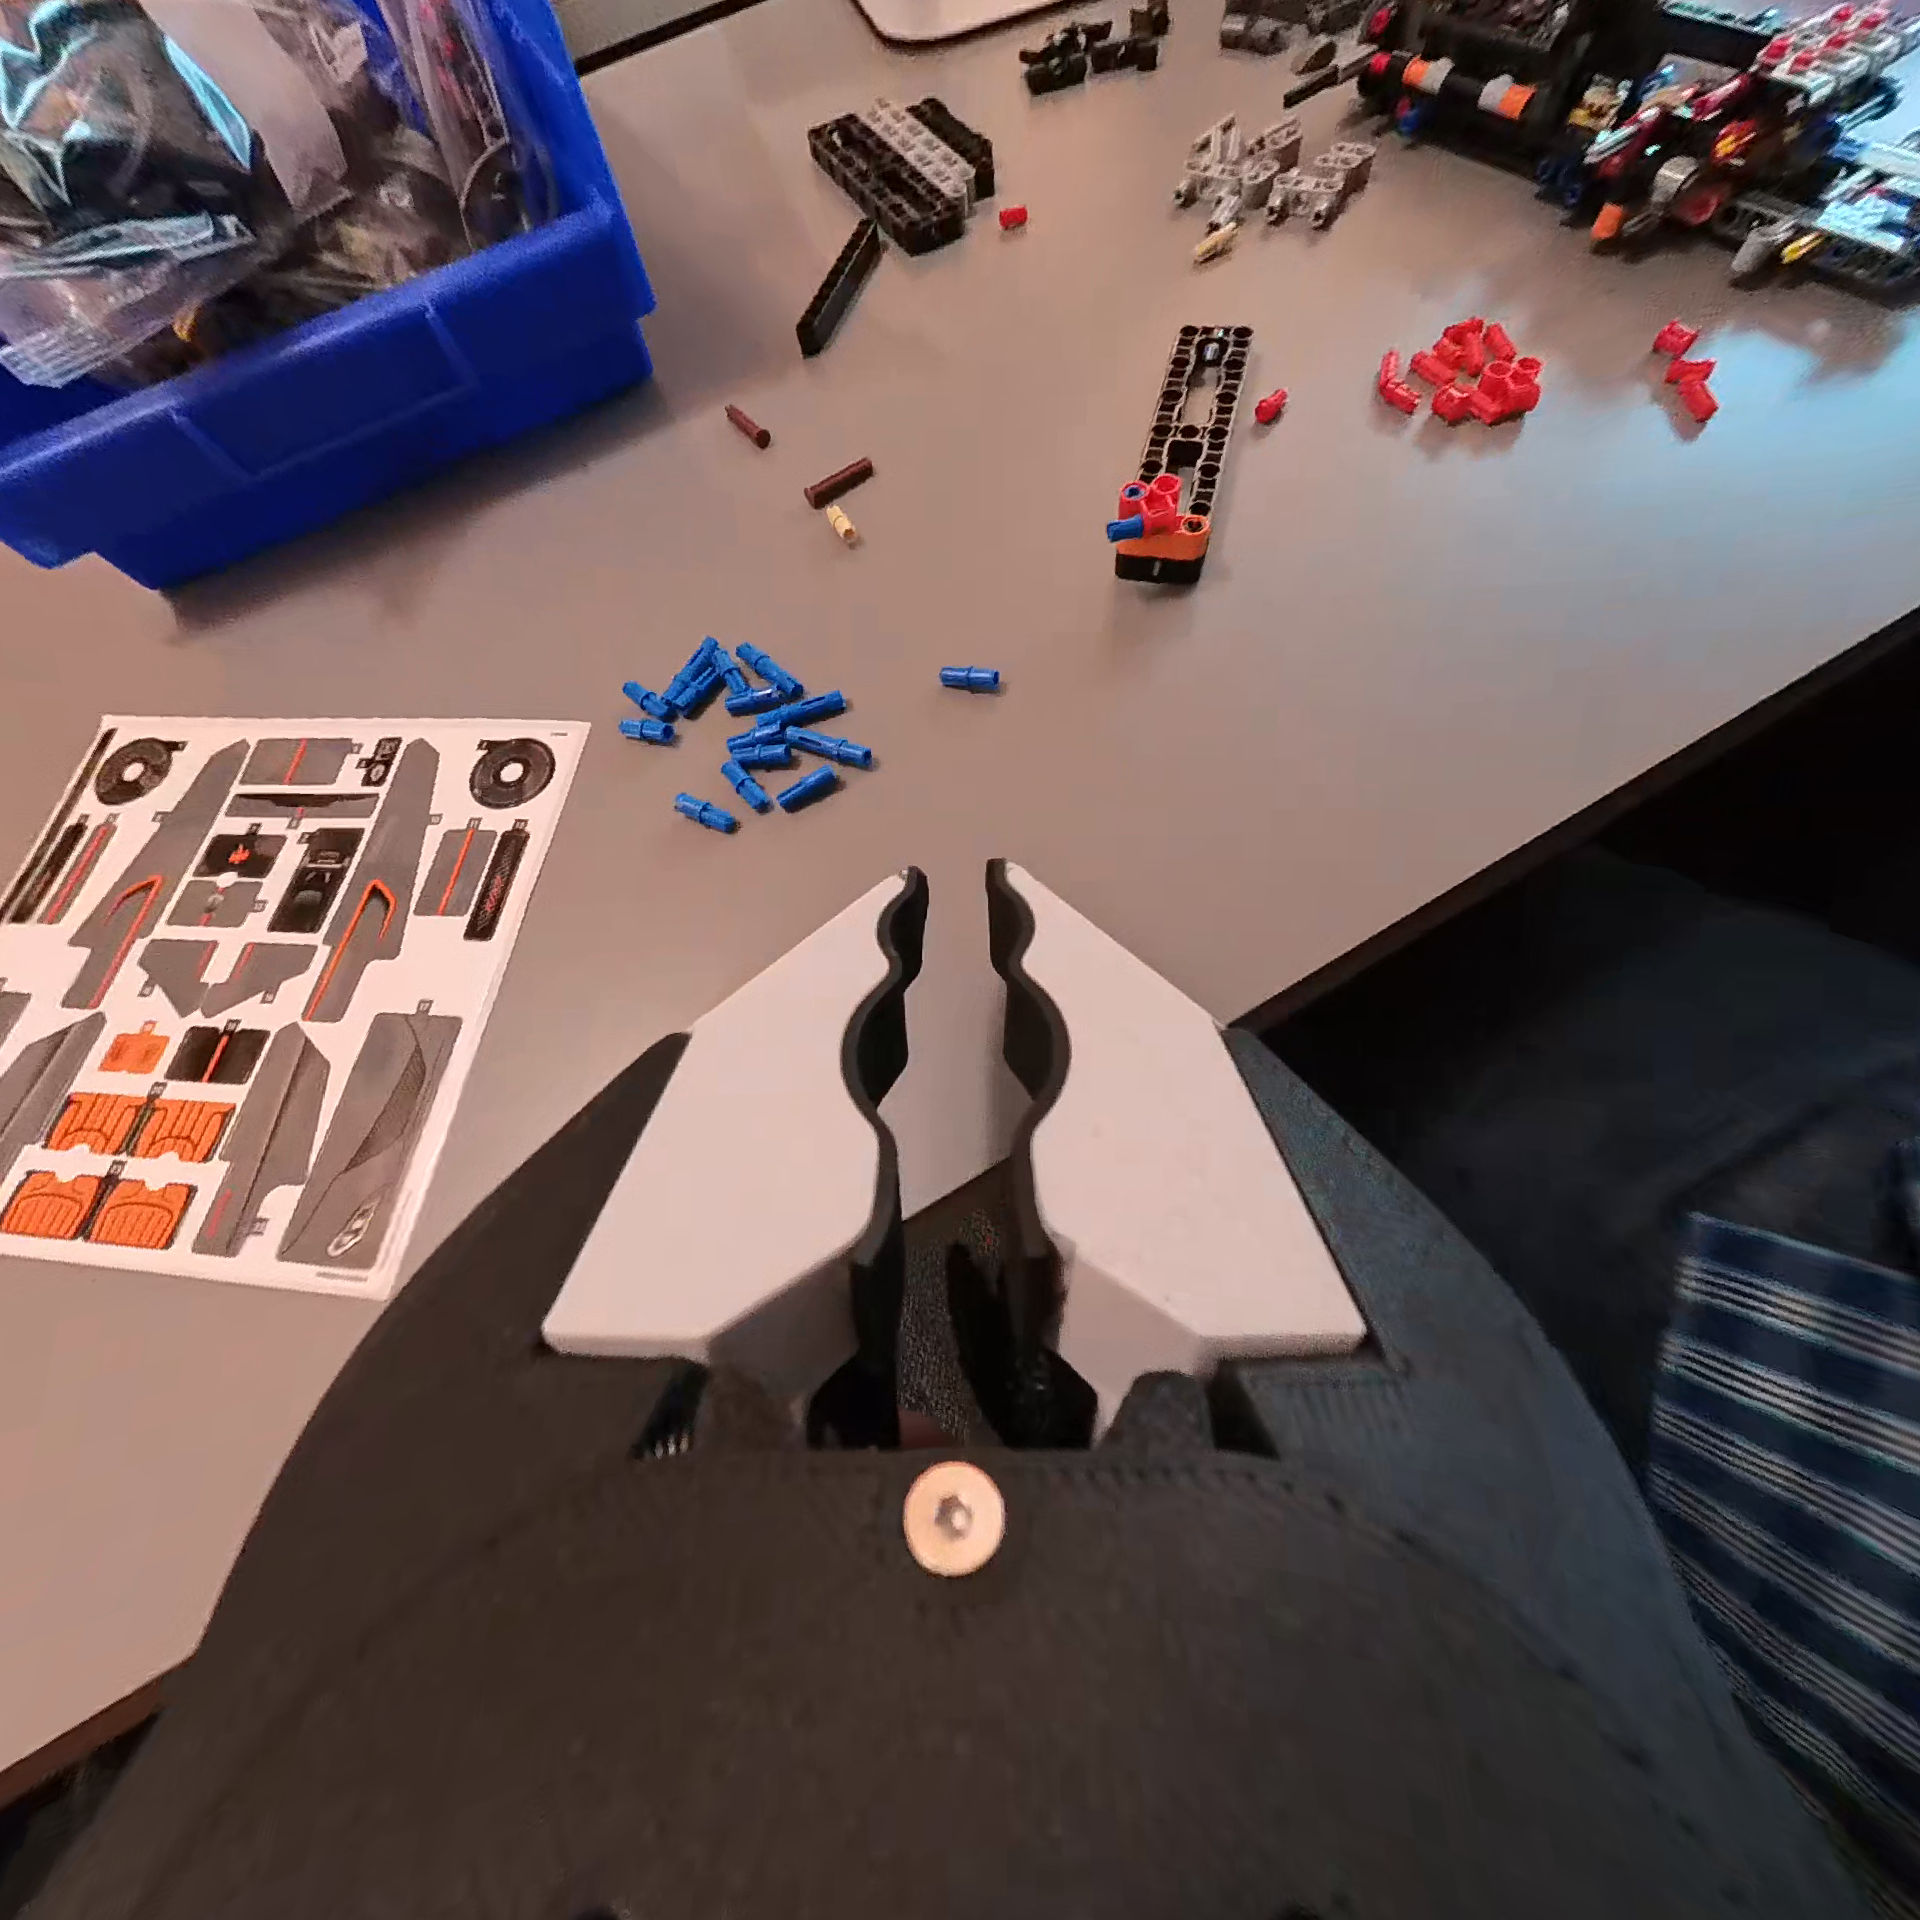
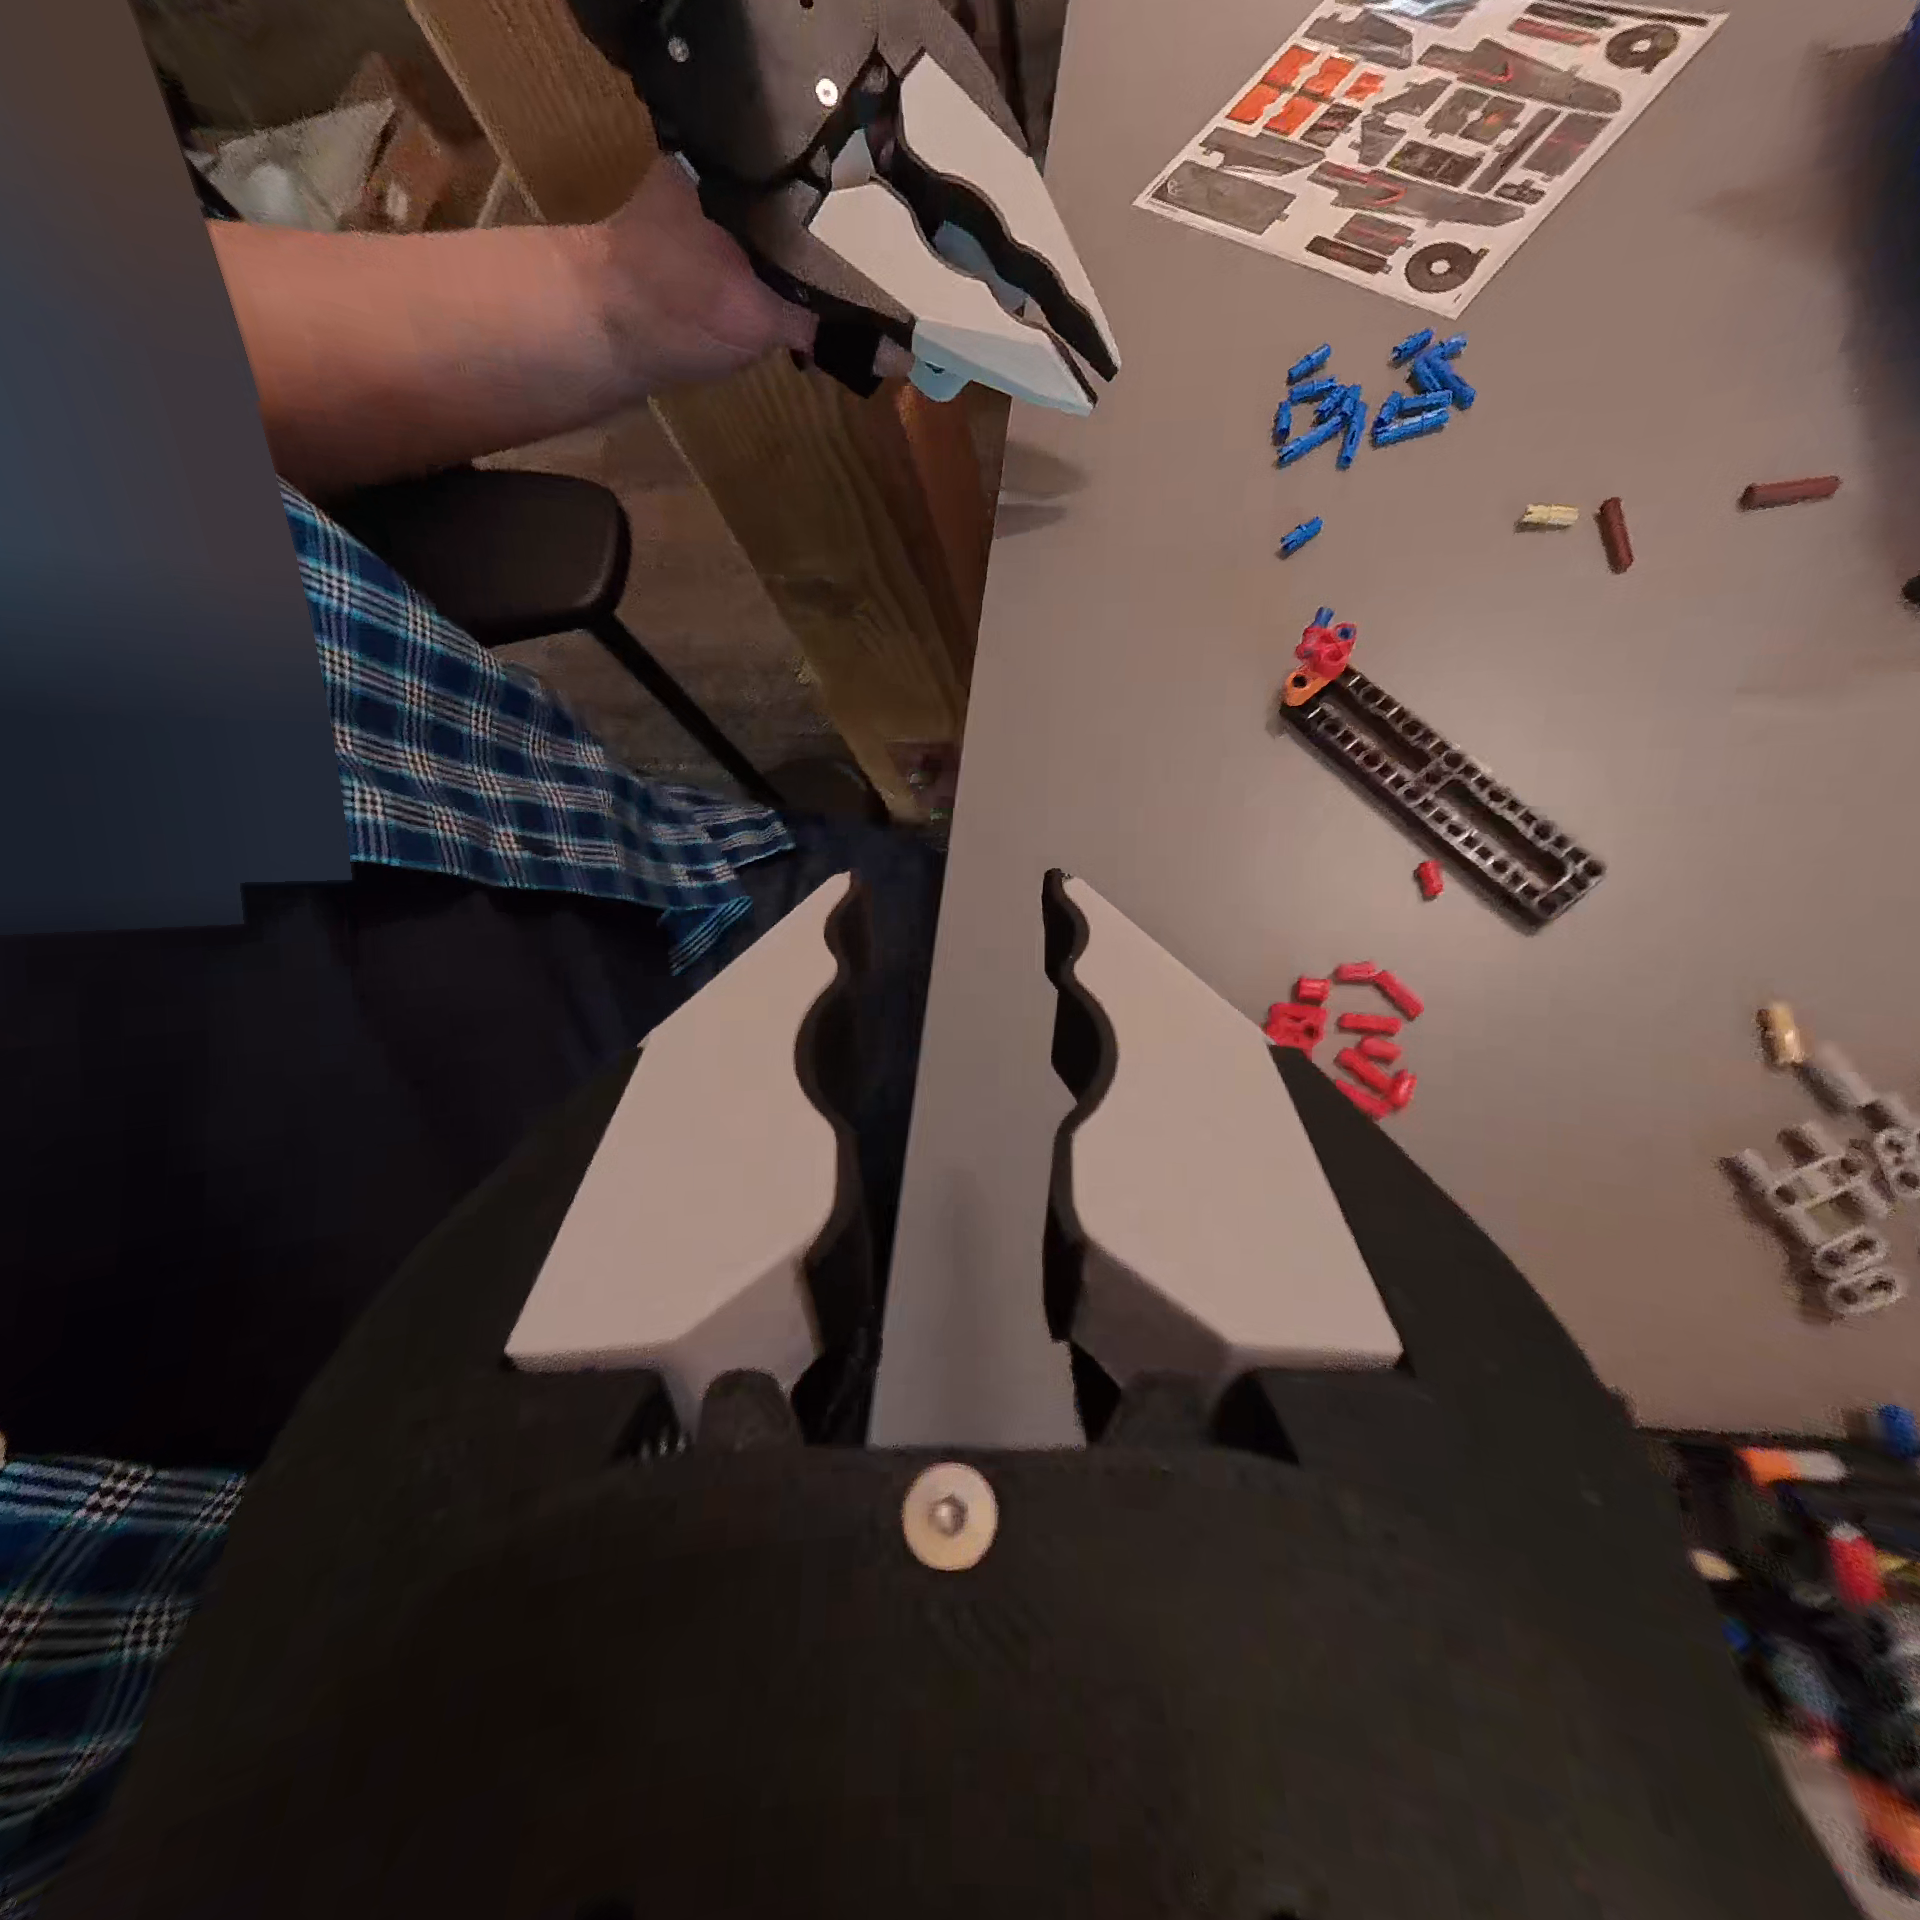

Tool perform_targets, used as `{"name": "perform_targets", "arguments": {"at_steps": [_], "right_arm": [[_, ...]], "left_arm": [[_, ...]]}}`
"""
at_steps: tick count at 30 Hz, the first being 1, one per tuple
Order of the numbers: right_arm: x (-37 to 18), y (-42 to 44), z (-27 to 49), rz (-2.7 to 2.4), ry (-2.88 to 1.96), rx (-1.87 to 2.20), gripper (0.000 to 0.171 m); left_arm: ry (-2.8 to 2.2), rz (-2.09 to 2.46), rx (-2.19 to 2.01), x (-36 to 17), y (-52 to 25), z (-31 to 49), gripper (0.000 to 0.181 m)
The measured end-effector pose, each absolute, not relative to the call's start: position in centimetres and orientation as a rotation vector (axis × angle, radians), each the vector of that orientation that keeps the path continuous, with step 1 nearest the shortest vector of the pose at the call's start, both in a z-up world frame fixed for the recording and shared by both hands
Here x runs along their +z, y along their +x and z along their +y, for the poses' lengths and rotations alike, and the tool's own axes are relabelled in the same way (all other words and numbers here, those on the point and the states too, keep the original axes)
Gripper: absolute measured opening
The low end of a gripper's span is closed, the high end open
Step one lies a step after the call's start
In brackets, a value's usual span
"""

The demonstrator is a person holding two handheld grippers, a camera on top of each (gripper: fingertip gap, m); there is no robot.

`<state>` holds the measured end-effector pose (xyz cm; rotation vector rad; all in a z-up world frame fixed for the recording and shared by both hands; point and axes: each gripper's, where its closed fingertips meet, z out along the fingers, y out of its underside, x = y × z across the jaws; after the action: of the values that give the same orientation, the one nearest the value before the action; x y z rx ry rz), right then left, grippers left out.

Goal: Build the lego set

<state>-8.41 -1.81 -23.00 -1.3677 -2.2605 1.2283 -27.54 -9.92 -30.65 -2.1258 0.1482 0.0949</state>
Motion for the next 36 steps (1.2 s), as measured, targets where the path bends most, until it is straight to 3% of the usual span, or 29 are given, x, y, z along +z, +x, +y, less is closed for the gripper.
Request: {"name": "perform_targets", "arguments": {"at_steps": [11,17,20,22,26,36], "right_arm": [[-25.4,-3.2,-7.5,-2.085,-1.430,1.094,0.035],[-26.7,-5.5,-8.1,-2.109,-1.309,0.995,0.041],[-28.0,-7.5,-8.2,-2.146,-1.230,0.936,0.042],[-28.9,-8.9,-8.6,-2.158,-1.199,0.943,0.045],[-30.5,-11.4,-9.4,-2.154,-1.175,0.946,0.050],[-33.8,-15.8,-10.5,-2.160,-1.075,0.787,0.052]], "left_arm": [[-2.002,0.409,-0.308,-32.5,-19.6,-11.6,0.003],[-2.038,0.370,-0.272,-34.3,-19.0,-13.8,0.004],[-2.126,0.330,-0.504,-36.6,-18.0,-15.6,0.004],[-2.223,0.308,-0.722,-40.8,-16.9,-17.4,0.000],[-2.321,0.124,-0.764,-51.7,-18.5,-18.3,0.000],[-2.489,-0.478,-0.634,-80.5,-26.0,-14.8,0.031]]}}
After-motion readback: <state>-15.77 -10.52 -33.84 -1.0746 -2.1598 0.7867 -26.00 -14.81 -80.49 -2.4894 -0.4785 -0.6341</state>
